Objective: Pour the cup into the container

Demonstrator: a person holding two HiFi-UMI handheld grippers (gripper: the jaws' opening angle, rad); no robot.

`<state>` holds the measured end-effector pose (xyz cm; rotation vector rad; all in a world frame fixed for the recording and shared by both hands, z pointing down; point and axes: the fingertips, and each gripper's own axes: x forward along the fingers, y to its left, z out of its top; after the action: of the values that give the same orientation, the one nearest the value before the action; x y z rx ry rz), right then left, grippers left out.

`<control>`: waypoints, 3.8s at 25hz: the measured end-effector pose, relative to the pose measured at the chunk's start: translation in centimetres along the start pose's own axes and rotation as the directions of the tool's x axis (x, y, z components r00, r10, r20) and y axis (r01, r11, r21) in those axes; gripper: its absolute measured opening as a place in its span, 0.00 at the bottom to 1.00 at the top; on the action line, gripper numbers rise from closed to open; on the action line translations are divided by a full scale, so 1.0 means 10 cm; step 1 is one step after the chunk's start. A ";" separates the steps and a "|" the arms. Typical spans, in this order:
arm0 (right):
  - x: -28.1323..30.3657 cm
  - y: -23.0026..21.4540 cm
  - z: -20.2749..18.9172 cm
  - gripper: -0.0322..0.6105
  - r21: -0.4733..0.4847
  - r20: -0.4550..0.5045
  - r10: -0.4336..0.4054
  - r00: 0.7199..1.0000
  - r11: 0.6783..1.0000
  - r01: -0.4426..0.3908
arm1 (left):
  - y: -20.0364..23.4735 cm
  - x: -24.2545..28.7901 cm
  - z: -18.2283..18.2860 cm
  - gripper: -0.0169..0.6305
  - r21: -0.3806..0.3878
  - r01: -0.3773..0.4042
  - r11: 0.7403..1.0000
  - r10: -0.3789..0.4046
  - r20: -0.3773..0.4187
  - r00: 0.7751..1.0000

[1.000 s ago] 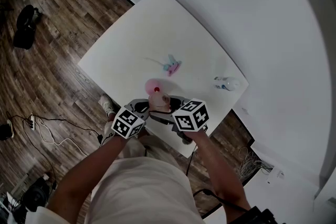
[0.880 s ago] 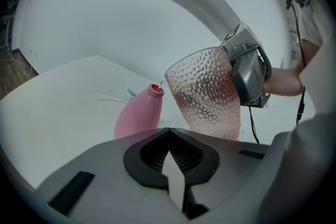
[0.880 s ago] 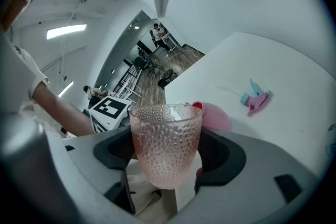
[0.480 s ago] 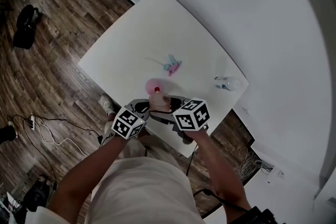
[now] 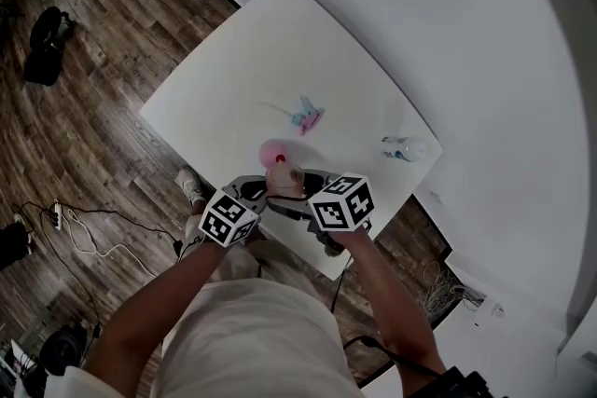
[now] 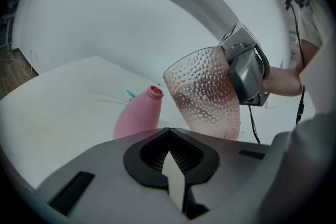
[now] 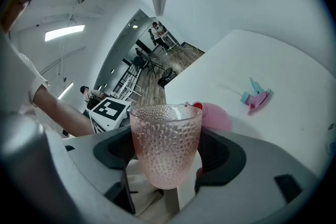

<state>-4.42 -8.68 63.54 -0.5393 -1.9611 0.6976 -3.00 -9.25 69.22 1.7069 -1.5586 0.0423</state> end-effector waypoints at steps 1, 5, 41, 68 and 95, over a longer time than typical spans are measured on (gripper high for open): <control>0.00 0.00 0.00 0.61 0.001 -0.001 0.000 1.000 1.000 0.000 | 0.00 0.00 0.00 0.04 0.000 0.001 1.000 -0.001 0.000 1.000; 0.00 -0.01 0.00 0.61 0.007 -0.007 0.001 1.000 1.000 -0.001 | 0.00 0.00 0.00 0.04 0.001 0.003 1.000 -0.003 -0.001 1.000; -0.03 0.01 0.01 0.61 0.035 -0.056 0.005 0.998 0.999 -0.003 | -0.06 -0.01 0.04 0.04 0.002 0.017 1.000 -0.017 0.006 1.000; -0.01 0.05 0.04 0.61 0.047 -0.082 0.003 0.997 0.999 0.001 | -0.05 -0.04 0.06 0.04 0.002 0.026 1.000 -0.027 0.009 1.000; -0.05 0.03 0.04 0.61 0.085 -0.109 0.006 0.994 0.996 0.004 | -0.10 -0.02 0.09 0.04 0.000 0.036 0.999 -0.036 0.018 0.999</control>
<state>-4.53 -8.85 62.83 -0.5160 -1.8210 0.7331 -2.61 -9.67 67.97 1.7398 -1.5405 0.0079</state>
